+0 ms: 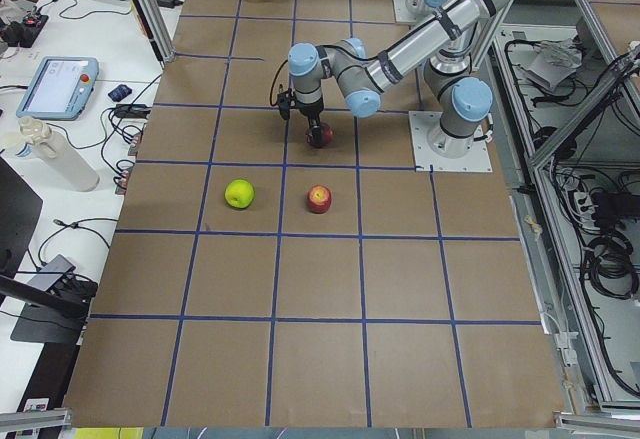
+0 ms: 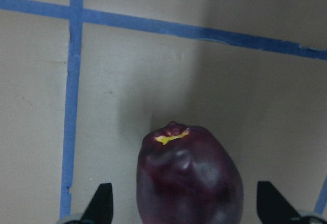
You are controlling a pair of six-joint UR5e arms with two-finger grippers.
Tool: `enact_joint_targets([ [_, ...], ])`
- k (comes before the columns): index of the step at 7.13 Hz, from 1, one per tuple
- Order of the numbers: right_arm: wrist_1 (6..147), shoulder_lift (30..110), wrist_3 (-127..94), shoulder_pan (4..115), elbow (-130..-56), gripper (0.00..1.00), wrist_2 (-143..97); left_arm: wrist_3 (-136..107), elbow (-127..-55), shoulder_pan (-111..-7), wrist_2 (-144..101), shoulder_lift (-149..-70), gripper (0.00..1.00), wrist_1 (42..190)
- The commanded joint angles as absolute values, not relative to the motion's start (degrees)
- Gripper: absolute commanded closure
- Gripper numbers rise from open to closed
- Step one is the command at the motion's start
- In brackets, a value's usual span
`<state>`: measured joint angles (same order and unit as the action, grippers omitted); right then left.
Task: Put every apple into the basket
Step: 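Grasp the dark red apple with the left gripper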
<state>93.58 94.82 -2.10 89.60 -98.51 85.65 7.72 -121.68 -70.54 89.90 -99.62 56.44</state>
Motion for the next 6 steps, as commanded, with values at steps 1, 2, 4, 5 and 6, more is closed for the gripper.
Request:
enact_joint_targets([
  [1,93.3,95.0,-2.1,89.6,-98.3,0.0,86.0,7.6,-122.4,-70.3,89.5,-100.8,0.0,54.5],
  [2,93.2,95.1,-2.2,89.6,-98.3,0.0,86.0,7.6,-122.5,-70.2,89.0,-101.2,0.0,54.5],
  [4,93.3,95.0,-2.1,89.6,-98.7,0.0,86.0,7.5,-123.5,-70.0,87.1,-101.4,0.02,54.4],
  [5,93.3,95.0,-2.1,89.6,-98.7,0.0,86.0,7.7,-123.5,-70.0,87.4,-101.5,0.47,53.6],
  [6,93.3,95.0,-2.2,89.6,-98.7,0.0,86.0,8.0,-123.4,-70.0,87.6,-101.5,0.8,53.4],
])
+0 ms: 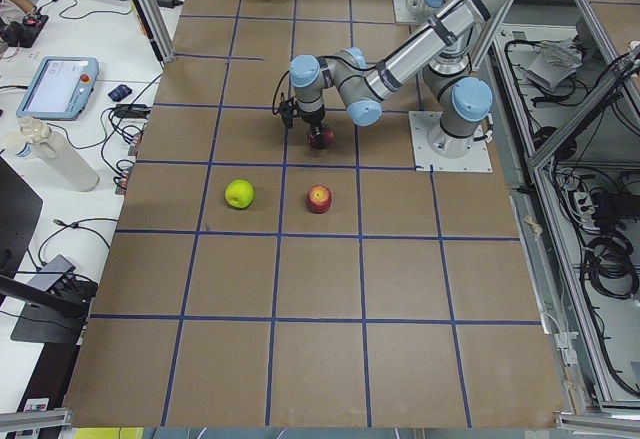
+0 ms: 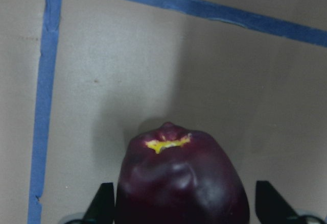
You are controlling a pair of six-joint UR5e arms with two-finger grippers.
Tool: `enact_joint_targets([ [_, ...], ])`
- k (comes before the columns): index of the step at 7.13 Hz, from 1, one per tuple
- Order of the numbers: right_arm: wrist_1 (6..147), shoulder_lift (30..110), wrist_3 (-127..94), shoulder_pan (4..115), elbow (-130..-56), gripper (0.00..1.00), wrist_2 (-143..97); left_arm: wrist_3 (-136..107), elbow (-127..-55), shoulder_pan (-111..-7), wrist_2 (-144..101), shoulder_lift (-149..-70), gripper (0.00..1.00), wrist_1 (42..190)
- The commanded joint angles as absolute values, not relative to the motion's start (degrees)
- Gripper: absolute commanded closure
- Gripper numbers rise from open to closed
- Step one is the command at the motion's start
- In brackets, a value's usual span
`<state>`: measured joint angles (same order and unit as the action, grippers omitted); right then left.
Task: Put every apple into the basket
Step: 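Grasp the dark red apple with the left gripper, then carry the dark red apple to the table center and open the left gripper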
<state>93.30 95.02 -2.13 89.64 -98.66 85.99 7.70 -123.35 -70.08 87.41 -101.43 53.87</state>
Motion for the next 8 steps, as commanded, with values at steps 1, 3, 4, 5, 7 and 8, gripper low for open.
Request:
enact_joint_targets([
  [1,93.3,95.0,-2.2,89.6,-98.6,0.0,86.0,8.2,-123.1,-70.0,87.8,-101.4,0.87,53.4],
  [3,93.3,95.0,-2.1,89.6,-98.7,0.0,86.0,1.8,-120.3,-71.1,87.2,-100.2,0.84,54.2],
  [4,93.3,94.9,-2.1,89.6,-98.8,0.0,86.0,-5.6,-119.9,-72.8,85.4,-100.8,0.84,54.1],
  [5,93.3,94.9,-2.1,89.6,-98.8,0.0,86.0,-12.9,-119.1,-76.7,82.7,-100.8,0.84,53.4],
  [7,93.3,94.9,-2.1,89.6,-98.8,0.0,86.0,-30.6,-112.9,-87.0,82.7,-102.2,0.83,53.9],
  [8,93.4,94.9,-2.1,89.6,-98.8,0.0,86.1,-40.0,-110.4,-92.1,82.7,-103.7,0.83,53.7],
])
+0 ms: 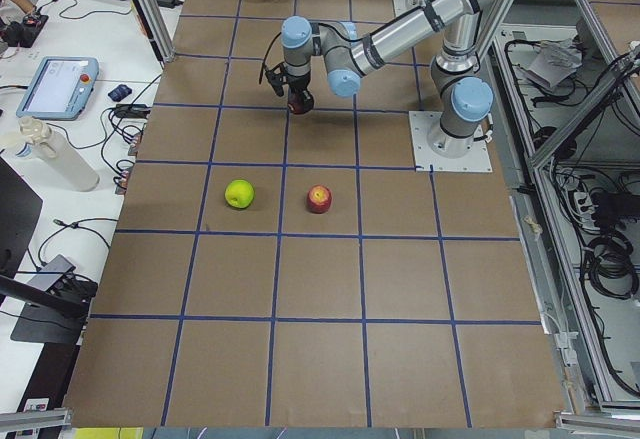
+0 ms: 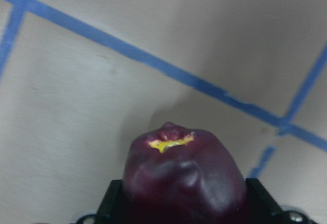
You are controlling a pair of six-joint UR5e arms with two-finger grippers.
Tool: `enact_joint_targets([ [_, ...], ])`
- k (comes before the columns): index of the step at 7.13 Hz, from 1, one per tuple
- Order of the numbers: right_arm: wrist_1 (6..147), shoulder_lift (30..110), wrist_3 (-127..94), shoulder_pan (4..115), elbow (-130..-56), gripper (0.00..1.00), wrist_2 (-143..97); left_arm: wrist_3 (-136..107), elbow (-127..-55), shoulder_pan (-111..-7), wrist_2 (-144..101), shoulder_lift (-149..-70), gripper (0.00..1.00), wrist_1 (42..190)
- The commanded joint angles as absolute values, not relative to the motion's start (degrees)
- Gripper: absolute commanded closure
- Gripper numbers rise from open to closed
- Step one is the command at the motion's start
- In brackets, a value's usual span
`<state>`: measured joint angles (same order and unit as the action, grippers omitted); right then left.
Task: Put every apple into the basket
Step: 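Carry the dark red apple to the table center and open the left gripper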
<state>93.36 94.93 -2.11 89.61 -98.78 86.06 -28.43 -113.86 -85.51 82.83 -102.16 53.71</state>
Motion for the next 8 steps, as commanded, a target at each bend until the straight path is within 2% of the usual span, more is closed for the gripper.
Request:
enact_joint_targets([
  [1,93.4,94.9,-2.1,89.6,-98.8,0.0,86.1,-48.9,-108.6,-96.7,82.6,-105.5,0.83,53.3],
  [5,93.6,94.9,-2.1,89.6,-98.9,0.0,86.1,-67.7,-101.3,-108.6,76.4,-114.2,0.83,51.2],
  [6,93.6,94.9,-2.1,89.6,-98.9,0.0,86.2,-67.6,-101.3,-108.8,76.6,-115.9,0.66,51.2],
  [7,93.5,94.9,-2.1,89.6,-98.9,0.0,86.3,-66.9,-101.8,-108.9,76.9,-115.4,0.18,50.5],
  [8,93.4,94.9,-2.1,89.6,-99.0,0.0,86.2,-65.5,-101.5,-108.7,77.9,-115.2,0.0,49.1],
])
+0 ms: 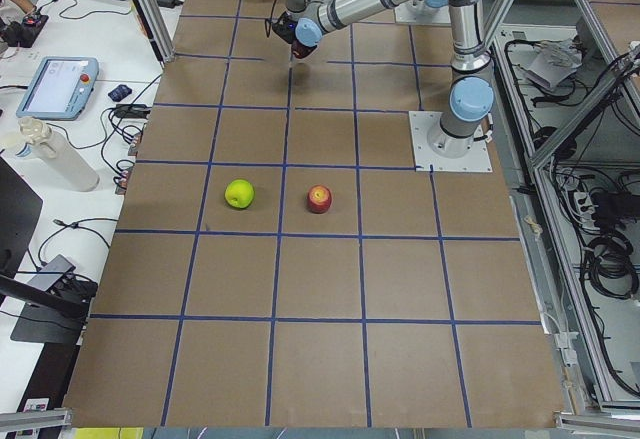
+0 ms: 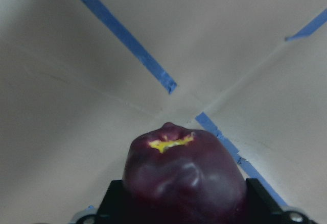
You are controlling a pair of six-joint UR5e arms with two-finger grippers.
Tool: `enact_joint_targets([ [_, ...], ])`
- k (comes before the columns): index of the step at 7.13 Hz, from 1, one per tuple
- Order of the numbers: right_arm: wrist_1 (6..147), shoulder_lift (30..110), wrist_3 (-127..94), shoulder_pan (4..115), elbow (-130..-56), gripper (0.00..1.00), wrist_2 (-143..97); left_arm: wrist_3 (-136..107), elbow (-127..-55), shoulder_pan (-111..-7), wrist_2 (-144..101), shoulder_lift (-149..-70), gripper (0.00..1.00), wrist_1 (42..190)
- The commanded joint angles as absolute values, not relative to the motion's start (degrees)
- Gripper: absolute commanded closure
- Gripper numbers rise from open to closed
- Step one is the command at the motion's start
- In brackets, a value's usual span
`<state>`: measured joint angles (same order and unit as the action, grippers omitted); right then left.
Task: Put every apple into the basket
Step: 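Carry the dark red apple to the table center and open the left gripper, then move left gripper to light red apple while right gripper reaches dark apple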
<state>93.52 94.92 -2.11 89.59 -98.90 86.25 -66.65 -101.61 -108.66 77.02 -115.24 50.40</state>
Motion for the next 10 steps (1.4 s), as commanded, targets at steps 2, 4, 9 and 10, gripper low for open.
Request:
enact_joint_targets([
  [2,93.3,94.9,-2.5,89.6,-98.9,0.0,86.0,-62.9,-100.9,-105.0,77.3,-111.8,0.0,53.8],
  [4,94.2,94.5,-3.2,89.6,-98.5,0.0,85.4,-44.2,-101.8,-100.0,77.3,-106.8,0.0,62.0],
  [9,113.5,80.3,0.2,102.3,-98.2,0.0,84.6,11.3,-103.2,-75.1,86.3,-91.0,0.0,85.0],
  [10,115.5,78.1,4.9,104.5,-98.2,0.0,85.2,19.2,-103.4,-70.7,92.2,-91.0,0.0,84.8],
])
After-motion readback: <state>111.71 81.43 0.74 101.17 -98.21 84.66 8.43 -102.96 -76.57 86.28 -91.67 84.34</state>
